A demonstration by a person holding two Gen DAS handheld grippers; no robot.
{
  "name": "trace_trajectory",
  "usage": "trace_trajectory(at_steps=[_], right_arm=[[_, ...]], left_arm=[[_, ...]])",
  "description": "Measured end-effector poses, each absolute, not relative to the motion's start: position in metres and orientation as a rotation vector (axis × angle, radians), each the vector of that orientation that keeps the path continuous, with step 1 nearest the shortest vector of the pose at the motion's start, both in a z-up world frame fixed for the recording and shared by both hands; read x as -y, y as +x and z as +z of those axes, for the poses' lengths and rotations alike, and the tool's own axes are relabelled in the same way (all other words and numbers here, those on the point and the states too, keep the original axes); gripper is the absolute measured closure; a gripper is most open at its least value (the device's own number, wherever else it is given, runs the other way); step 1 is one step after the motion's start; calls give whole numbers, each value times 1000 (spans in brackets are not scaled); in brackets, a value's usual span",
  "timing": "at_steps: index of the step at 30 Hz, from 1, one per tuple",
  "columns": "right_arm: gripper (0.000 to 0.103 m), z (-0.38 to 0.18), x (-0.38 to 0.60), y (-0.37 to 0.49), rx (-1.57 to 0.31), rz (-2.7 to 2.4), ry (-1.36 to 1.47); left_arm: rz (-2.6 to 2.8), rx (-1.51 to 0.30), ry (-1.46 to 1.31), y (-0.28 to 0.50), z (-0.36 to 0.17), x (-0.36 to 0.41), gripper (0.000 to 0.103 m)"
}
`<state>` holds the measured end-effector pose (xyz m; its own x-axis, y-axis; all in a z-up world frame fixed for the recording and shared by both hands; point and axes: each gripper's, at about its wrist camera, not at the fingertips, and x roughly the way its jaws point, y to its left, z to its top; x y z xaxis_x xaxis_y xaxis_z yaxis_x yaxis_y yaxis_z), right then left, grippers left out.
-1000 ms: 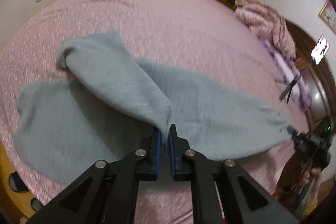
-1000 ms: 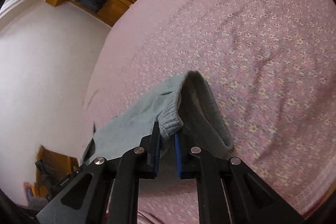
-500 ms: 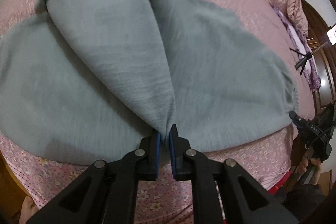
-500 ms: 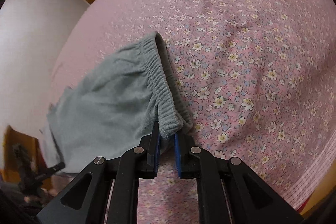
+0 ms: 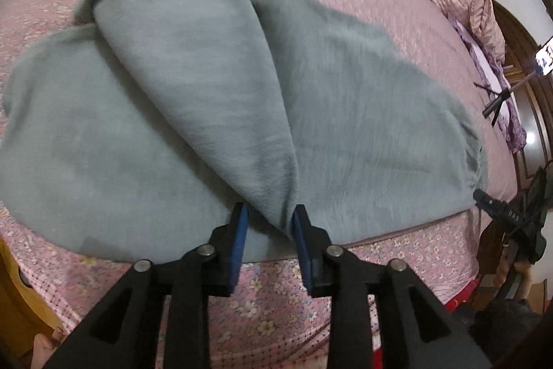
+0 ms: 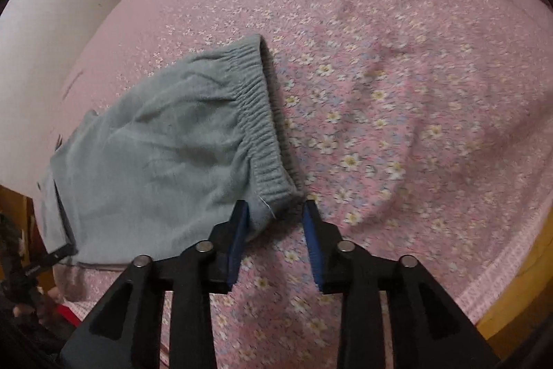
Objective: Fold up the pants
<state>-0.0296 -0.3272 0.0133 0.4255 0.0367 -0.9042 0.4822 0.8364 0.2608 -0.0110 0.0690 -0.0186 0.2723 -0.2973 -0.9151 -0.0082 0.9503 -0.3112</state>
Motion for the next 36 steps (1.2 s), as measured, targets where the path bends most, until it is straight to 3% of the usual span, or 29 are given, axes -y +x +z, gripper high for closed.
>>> trace_trajectory(at_steps=[11, 20, 29, 36], right_arm=[[69, 71, 300, -18, -1033, -209, 435], [69, 51, 254, 31, -1068, -56, 386], [69, 30, 216, 67, -1115, 33, 342], [69, 23, 205, 85, -1123, 34, 289]], left_arm=[[-96, -1182, -282, -11, 5, -103, 64], [19, -1110, -341, 8, 16, -134, 54], [28, -1032, -263, 58, 36, -116, 53], [16, -1067, -251, 107, 22, -94, 53]])
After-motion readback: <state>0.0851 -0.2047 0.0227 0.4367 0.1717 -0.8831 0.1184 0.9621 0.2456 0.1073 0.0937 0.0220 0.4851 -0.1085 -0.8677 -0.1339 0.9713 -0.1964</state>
